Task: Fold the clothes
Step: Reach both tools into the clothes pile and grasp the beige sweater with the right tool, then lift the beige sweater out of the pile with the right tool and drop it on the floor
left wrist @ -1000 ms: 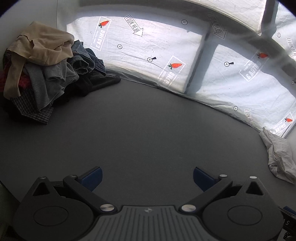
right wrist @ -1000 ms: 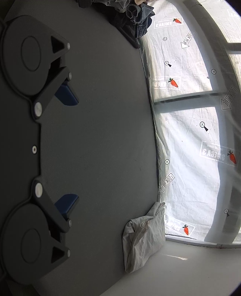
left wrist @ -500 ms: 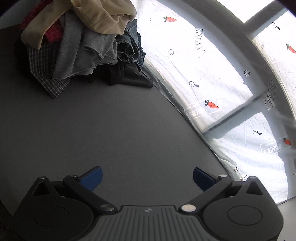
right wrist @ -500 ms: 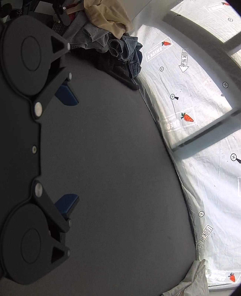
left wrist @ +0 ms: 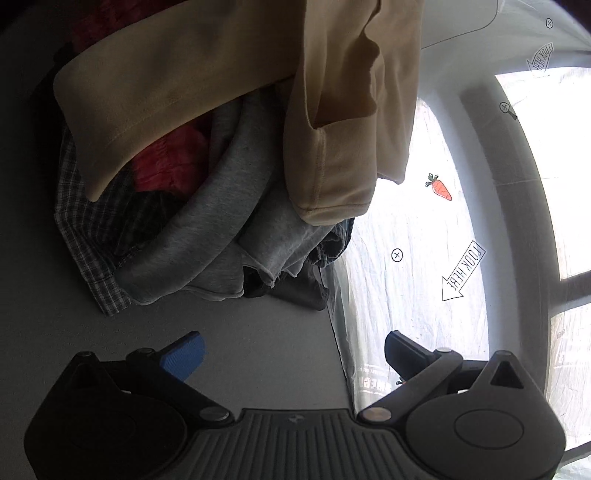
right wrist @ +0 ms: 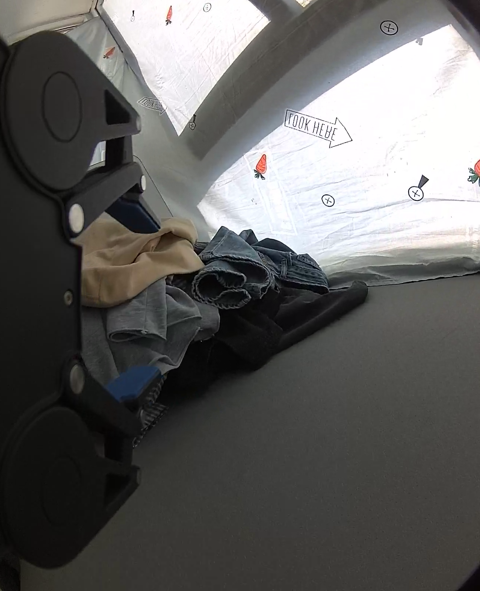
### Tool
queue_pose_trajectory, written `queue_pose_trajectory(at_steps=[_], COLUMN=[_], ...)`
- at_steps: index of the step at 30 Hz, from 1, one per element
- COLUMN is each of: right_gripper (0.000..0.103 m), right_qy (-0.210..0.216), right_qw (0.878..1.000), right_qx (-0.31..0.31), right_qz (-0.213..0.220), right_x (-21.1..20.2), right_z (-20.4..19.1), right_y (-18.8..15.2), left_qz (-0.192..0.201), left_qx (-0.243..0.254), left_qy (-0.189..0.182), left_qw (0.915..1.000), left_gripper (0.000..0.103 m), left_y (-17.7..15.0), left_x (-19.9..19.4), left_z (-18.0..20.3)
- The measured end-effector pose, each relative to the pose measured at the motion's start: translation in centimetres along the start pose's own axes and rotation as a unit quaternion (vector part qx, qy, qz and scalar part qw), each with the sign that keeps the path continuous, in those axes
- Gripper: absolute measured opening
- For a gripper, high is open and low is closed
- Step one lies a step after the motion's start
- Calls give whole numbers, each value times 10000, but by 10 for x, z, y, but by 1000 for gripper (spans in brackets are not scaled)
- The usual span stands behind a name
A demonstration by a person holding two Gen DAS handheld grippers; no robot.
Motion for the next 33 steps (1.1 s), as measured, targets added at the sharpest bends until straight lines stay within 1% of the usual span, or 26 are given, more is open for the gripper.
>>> queue_pose_trajectory(at_steps=[1,2,3,4,6,8,12,15,18,20,22,24,25,26,27,28,30,33], right_gripper=[65,62,56,47,35,35,35,37,39,40,47,48,44,37,16,7,5,4], right_qy=[-10,-24,-27,-21,-37,-56,33,77,180,375,525,522,510,554,622,746,1063,1657], right_qw=[9999,9995,9990,9982,9966,9944,9882,9858,9849,9845,9841,9852,9859,9866,9872,9876,9871,9798], right_qx=[-52,-99,-122,-133,-56,34,234,301,425,480,480,435,404,363,318,215,-59,-456], right_qz=[-151,-282,-423,-576,-819,-1051,-1516,-1652,-1670,-1644,-1627,-1575,-1541,-1491,-1436,-1364,-1195,-1020], right_x=[23,42,63,87,124,152,179,192,200,202,203,204,204,204,203,200,190,163], right_z=[-4,-7,-10,-13,-13,-11,-4,-1,-1,-6,-12,-16,-18,-22,-27,-36,-56,-96], right_y=[-4,-8,-12,-16,-27,-39,-64,-75,-79,-81,-81,-80,-79,-78,-77,-76,-73,-65], left_qz=[82,156,230,305,417,498,612,638,665,666,654,652,651,642,625,607,630,705], left_qx=[-108,-243,-377,-511,-749,-917,-1213,-1379,-1407,-1443,-1483,-1471,-1452,-1431,-1409,-1388,-1221,-880], left_qy=[-8,-23,-38,-53,-13,56,129,104,142,136,134,148,156,159,163,168,191,235], left_qw=[9999,9996,9990,9982,9963,9945,9906,9883,9877,9872,9867,9869,9871,9875,9879,9883,9903,9933], left_gripper=[102,101,101,101,101,101,101,101,101,101,101,101,101,101,101,101,101,101], left_y=[11,21,31,41,56,69,88,97,103,106,107,109,109,109,109,109,107,105], left_x=[1,3,4,6,8,11,15,14,13,13,14,15,15,16,16,16,14,8], left_z=[-2,-5,-8,-10,-17,-22,-30,-31,-30,-29,-27,-25,-23,-20,-17,-14,-2,19])
Point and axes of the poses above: each gripper's, at about its wrist camera, not at the fingertips, and x roughly the way its jaws point, z to its right, y to its top, the point moved 9 cm from there along x, roughly the way its jaws point, and after that the axes turned 10 degrees about -x, right-handed, at the moved point
